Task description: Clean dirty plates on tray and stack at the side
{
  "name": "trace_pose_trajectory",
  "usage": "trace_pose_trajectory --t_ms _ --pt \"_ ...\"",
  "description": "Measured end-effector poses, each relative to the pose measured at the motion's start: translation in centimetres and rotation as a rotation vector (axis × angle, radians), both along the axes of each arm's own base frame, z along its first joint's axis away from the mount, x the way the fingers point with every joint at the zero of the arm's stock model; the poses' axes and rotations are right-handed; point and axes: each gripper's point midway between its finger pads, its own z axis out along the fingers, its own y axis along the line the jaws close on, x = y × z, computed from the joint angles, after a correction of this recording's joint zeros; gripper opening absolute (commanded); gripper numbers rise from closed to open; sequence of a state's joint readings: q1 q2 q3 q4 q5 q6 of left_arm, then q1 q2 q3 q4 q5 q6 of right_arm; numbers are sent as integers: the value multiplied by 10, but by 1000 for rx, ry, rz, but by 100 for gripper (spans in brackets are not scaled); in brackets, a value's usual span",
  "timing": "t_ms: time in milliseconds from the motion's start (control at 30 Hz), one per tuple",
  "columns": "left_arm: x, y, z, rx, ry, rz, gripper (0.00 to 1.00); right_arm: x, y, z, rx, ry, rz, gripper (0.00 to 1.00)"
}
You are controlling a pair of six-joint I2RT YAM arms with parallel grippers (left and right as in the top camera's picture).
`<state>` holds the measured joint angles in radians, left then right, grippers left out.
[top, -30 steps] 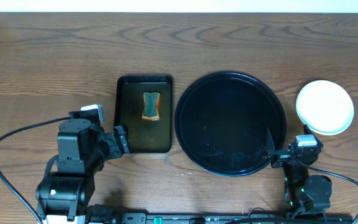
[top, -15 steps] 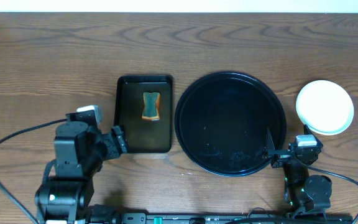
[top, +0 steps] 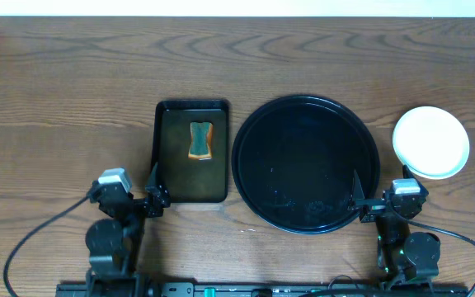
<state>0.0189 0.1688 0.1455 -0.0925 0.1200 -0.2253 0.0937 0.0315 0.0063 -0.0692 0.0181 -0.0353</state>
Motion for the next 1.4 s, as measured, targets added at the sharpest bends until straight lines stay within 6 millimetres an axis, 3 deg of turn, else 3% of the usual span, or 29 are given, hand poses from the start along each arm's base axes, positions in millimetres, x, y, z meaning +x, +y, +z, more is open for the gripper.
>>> trace_pose_trajectory --t_ms 133,300,500,1400 --pt "2 0 4 32 -142 -4 82 0 0 0 0 0 0 99" --pt "1 0 9 125 -194 -13 82 0 0 0 0 1 0 99" --pt "-1 2 -11 211 -112 -20 83 0 0 0 -1 -1 0 99" --pt "-1 4 -11 237 -108 -13 83 0 0 0 -2 -1 0 99"
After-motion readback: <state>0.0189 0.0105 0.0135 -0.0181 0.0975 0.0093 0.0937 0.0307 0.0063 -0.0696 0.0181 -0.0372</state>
